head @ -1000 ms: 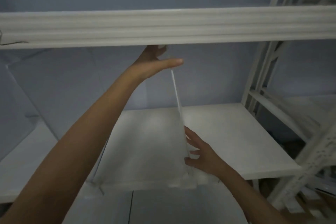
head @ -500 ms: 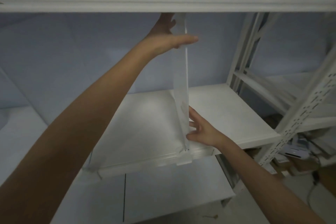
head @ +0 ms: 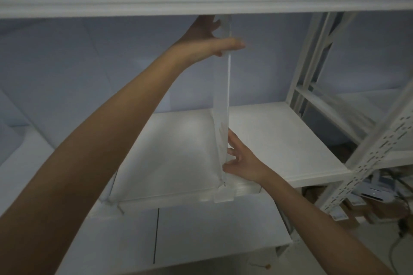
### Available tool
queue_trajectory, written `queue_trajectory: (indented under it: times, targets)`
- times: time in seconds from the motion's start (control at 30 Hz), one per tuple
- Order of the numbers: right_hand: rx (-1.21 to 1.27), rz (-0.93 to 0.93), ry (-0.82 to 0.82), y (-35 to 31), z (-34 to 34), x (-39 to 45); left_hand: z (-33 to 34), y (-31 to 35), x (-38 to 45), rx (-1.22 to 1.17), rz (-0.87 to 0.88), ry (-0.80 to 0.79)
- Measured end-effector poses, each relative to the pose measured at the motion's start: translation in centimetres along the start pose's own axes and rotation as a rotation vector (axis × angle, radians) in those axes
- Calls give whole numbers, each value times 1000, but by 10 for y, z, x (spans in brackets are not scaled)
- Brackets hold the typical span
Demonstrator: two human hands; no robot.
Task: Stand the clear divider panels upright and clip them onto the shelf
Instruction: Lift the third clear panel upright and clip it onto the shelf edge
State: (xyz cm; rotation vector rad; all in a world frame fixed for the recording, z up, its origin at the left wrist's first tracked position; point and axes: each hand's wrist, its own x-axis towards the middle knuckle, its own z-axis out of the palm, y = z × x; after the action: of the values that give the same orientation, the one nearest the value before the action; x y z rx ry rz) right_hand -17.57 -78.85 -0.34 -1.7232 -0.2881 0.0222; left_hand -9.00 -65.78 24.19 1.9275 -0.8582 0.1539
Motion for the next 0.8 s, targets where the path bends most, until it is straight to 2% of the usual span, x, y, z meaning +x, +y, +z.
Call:
queue_trajectory:
  times: [0.4,0.63,0.8]
  targets:
    - [-12,-1,13,-1,3,-9,9,3,-2,41,-1,28]
    - [-56,15,-12,-3,-6,-3,6,-10,-2,-29,18,77]
    - [-101,-3,-40,-2,-3,0,1,-23,-9,-51,57,-45]
